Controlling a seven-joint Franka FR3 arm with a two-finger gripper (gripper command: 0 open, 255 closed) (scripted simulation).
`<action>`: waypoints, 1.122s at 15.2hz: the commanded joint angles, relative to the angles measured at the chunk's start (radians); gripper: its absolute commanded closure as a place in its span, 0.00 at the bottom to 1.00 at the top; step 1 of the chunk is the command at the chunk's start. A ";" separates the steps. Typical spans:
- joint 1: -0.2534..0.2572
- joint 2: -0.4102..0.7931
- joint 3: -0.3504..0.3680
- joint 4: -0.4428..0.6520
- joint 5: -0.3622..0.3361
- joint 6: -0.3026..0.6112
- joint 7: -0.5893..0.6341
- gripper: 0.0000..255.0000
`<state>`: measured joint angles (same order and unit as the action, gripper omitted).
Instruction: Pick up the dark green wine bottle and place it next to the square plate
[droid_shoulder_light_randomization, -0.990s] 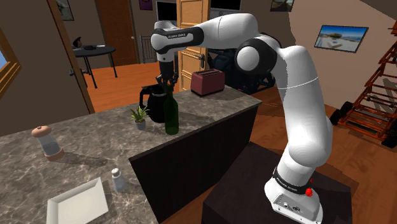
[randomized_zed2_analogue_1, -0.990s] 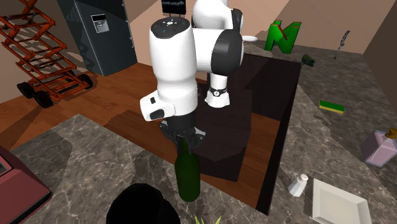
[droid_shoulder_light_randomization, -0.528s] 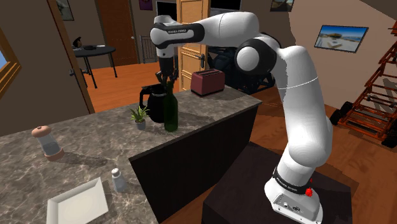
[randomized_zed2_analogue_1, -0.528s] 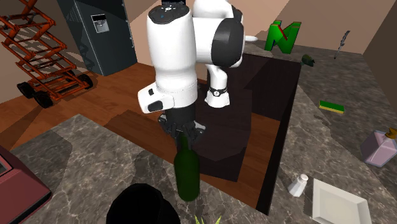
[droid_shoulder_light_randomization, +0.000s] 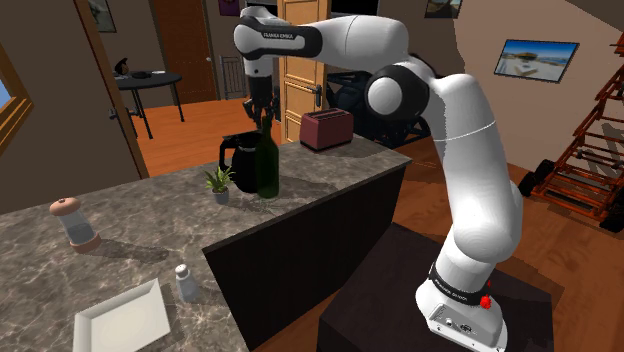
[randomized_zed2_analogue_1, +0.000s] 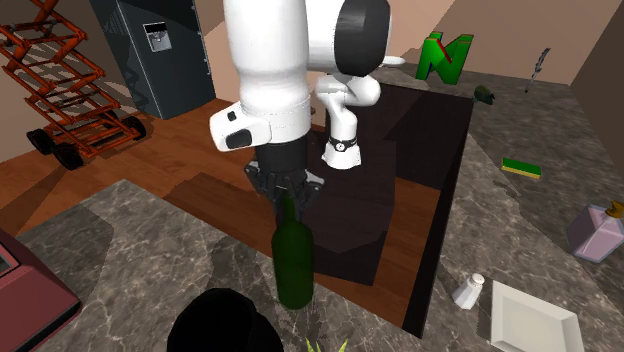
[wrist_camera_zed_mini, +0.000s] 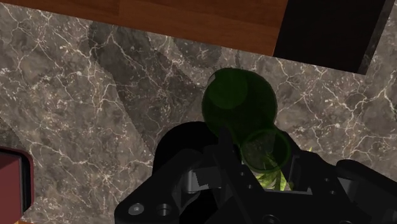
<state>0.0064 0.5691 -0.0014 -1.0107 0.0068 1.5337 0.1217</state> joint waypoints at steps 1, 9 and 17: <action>-0.001 0.013 0.000 0.050 0.000 -0.037 0.000 1.00; 0.071 -0.117 0.021 -0.118 -0.005 0.002 0.090 1.00; 0.180 -0.254 0.071 -0.324 -0.011 0.073 0.248 1.00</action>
<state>0.1701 0.3271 0.0612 -1.3212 -0.0033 1.6038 0.3440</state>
